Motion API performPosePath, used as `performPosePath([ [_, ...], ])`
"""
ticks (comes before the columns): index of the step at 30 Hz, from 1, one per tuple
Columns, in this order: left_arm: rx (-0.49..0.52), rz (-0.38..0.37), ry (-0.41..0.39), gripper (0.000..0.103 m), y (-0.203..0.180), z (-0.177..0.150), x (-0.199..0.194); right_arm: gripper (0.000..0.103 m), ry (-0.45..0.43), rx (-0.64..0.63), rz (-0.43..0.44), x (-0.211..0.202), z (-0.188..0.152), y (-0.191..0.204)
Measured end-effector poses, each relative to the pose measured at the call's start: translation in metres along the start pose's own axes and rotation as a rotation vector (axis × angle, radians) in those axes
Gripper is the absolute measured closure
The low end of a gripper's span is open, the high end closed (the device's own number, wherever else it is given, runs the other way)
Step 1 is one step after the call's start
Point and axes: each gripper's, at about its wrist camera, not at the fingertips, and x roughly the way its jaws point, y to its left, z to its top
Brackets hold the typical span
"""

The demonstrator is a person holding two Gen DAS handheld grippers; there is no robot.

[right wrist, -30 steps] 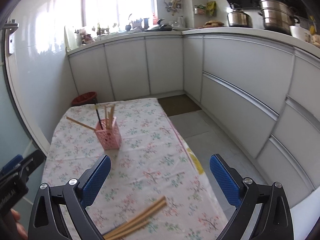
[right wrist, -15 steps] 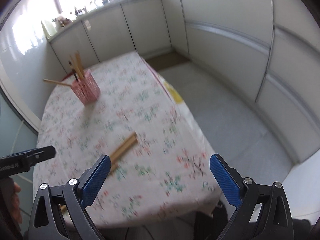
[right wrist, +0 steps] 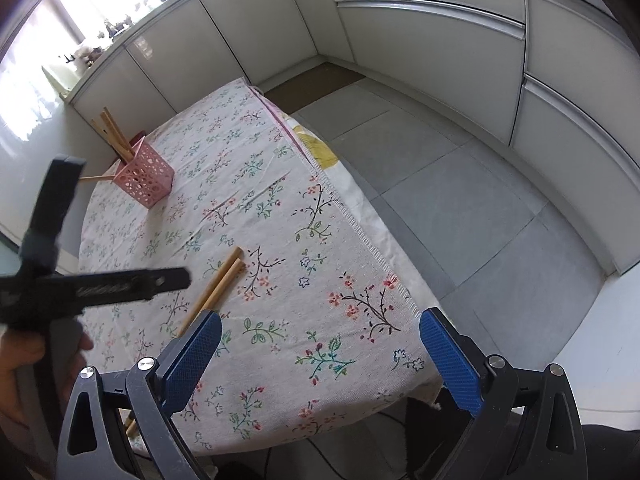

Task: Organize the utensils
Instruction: 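Withdraw both open tools from the basket back to the chopstick pile, then grasp and lift a wooden chopstick with the left tool while the right tool approaches the pile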

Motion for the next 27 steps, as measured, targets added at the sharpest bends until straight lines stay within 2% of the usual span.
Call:
performPosePath([
  [3,0.005,0.012,0.040,0.042,-0.006,0.010,0.011,0.003,0.001,-0.006,-0.005,0.000,0.000,-0.001],
  [13,0.029,0.010,0.086,0.042,-0.013,0.016,0.031,0.003,0.038,0.021,0.005,0.009,0.004,-0.007],
  [17,0.067,0.033,0.105,0.049,-0.028,0.022,0.051,0.003,0.034,0.015,-0.003,0.009,0.004,-0.004],
  [19,0.104,0.043,0.086,0.052,-0.034,0.022,0.052,0.003,0.038,0.017,-0.002,0.011,0.005,-0.003],
  [22,0.124,0.037,0.075,0.067,-0.040,0.024,0.053,0.003,0.051,0.018,-0.005,0.015,0.005,-0.001],
  [23,0.128,0.038,0.065,0.080,-0.040,0.025,0.052,0.003,0.054,0.018,-0.007,0.016,0.005,0.000],
  [24,0.130,0.040,0.058,0.090,-0.039,0.025,0.052,0.003,0.057,0.017,-0.009,0.017,0.005,0.001],
  [27,0.102,0.016,0.037,0.091,-0.027,0.027,0.048,0.003,0.071,0.021,-0.015,0.022,0.005,0.002],
])
